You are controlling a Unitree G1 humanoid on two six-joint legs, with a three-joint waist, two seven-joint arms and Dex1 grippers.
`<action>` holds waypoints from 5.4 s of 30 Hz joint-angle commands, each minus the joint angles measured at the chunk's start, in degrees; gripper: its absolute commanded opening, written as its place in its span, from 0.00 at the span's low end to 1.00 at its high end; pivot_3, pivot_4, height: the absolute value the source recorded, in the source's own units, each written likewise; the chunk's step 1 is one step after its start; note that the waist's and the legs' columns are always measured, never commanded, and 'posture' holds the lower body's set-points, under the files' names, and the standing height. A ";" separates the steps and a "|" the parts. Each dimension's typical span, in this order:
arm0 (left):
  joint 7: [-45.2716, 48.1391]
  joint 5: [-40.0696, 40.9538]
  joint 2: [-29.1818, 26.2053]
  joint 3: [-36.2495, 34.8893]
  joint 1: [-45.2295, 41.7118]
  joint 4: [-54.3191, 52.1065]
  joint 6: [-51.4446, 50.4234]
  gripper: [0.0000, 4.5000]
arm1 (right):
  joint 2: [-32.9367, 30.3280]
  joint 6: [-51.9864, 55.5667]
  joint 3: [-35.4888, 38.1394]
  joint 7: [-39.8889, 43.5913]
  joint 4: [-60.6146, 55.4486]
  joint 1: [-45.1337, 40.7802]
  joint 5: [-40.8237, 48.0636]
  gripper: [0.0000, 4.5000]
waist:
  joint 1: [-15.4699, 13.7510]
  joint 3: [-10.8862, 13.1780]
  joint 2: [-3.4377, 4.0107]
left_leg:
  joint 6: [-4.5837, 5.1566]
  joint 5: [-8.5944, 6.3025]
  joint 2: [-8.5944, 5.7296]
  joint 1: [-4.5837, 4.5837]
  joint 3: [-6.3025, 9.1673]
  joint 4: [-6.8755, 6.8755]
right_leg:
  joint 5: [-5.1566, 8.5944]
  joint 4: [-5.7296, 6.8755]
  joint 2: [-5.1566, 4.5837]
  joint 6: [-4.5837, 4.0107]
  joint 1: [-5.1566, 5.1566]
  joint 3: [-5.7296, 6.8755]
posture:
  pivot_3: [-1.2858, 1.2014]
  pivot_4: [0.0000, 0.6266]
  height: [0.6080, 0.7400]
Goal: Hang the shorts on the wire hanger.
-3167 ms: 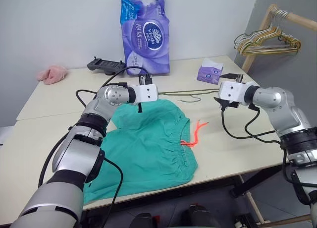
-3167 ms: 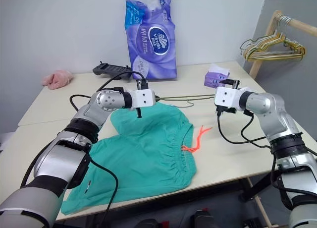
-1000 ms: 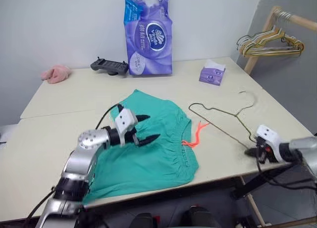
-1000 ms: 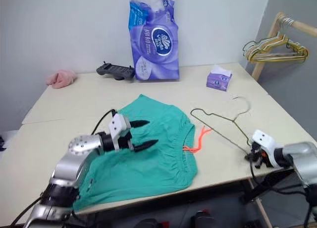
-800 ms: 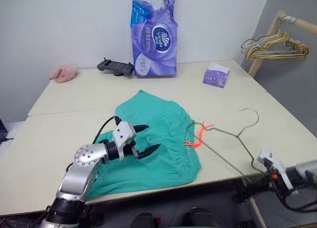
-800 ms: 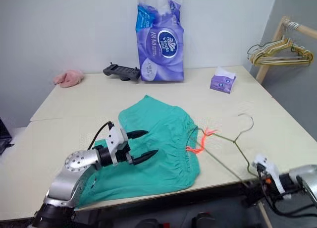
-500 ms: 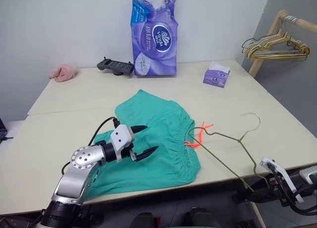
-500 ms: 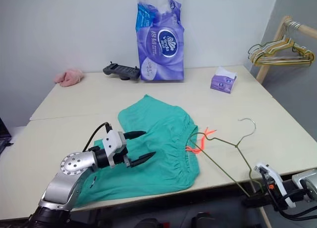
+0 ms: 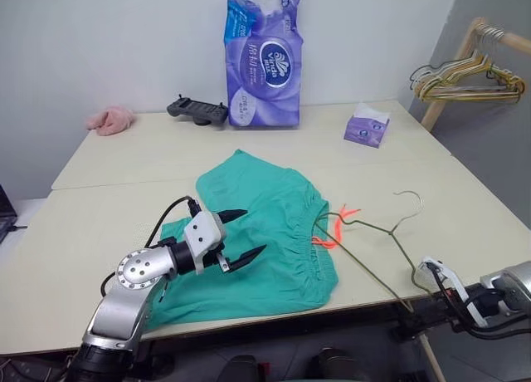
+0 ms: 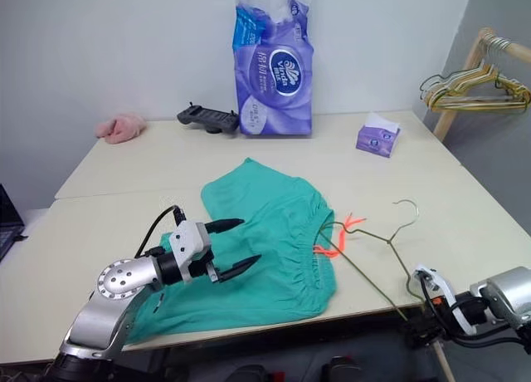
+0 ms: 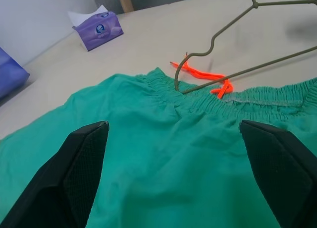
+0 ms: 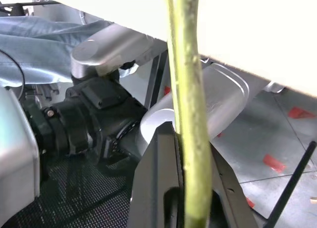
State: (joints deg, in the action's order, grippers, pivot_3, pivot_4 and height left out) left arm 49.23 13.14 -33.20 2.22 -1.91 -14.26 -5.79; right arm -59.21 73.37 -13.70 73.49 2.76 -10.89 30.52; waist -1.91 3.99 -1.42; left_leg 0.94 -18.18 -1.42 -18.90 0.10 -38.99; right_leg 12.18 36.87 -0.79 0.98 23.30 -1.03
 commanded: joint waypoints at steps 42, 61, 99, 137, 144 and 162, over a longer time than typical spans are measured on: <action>-0.95 -0.94 0.14 -0.88 -5.89 4.84 4.50 0.99 | 10.10 2.50 -9.17 1.67 7.14 -18.78 1.53 0.00 | 1.68 1.25 -0.51 | -0.28 -0.15 1.82 0.37 -1.03 0.06 | 0.01 -0.24 0.21 -0.42 0.40 1.66 | 0.59 0.08 1.00; -1.84 -1.03 0.62 -0.87 -4.30 3.66 4.54 0.99 | 4.55 -3.88 -21.12 12.67 8.74 -22.52 -1.93 0.00 | -1.89 1.28 -0.38 | -0.72 -0.91 1.11 -0.46 -0.34 0.03 | 0.04 -0.12 -0.33 -0.78 1.07 1.96 | 0.60 0.10 1.00; 31.44 -8.83 -2.21 8.84 -68.87 58.36 13.78 0.99 | 21.34 -50.51 -10.57 -14.61 23.19 -43.03 -35.02 0.00 | -2.16 1.12 -0.38 | -1.07 -0.53 0.85 -1.94 -0.24 -0.06 | -0.33 -0.01 -0.29 -1.17 2.27 2.19 | 0.57 0.00 1.00; 13.81 -33.45 1.60 18.58 -73.26 81.51 38.59 0.61 | 23.68 -44.93 -7.71 -15.38 -1.43 -43.75 -40.48 0.00 | -1.06 1.10 -0.38 | -0.79 -0.68 0.92 -1.96 -0.39 -1.01 | -0.75 0.34 -0.11 -0.99 2.25 1.96 | 0.56 0.00 1.00; 9.02 -34.15 2.55 18.08 -73.93 81.51 40.77 0.61 | 23.70 -44.89 -7.80 -15.24 -1.31 -43.95 -40.52 0.00 | -1.06 1.10 -0.39 | -0.79 -0.68 0.92 -1.95 -0.39 -1.05 | -0.77 0.38 -0.11 -1.00 2.25 1.95 | 0.55 0.00 1.00; 17.54 -29.67 2.40 13.99 -77.02 81.43 36.11 0.99 | 23.60 -48.40 -8.07 -15.99 4.32 -44.36 -41.80 0.00 | -1.00 1.07 -0.39 | -0.80 -0.67 0.91 -1.89 -0.46 -1.12 | -0.78 0.59 -0.10 -1.00 2.26 1.89 | 0.56 0.00 1.00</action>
State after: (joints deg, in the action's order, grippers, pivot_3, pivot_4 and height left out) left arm 68.09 -15.85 -29.62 15.97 -76.15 68.33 29.73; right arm -35.56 26.94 -23.16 57.35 8.00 -53.26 -11.18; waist -2.91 5.06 -1.82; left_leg 0.14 -18.85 -0.52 -20.78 -0.36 -40.12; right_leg 11.39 37.52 -0.89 -0.02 25.56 0.84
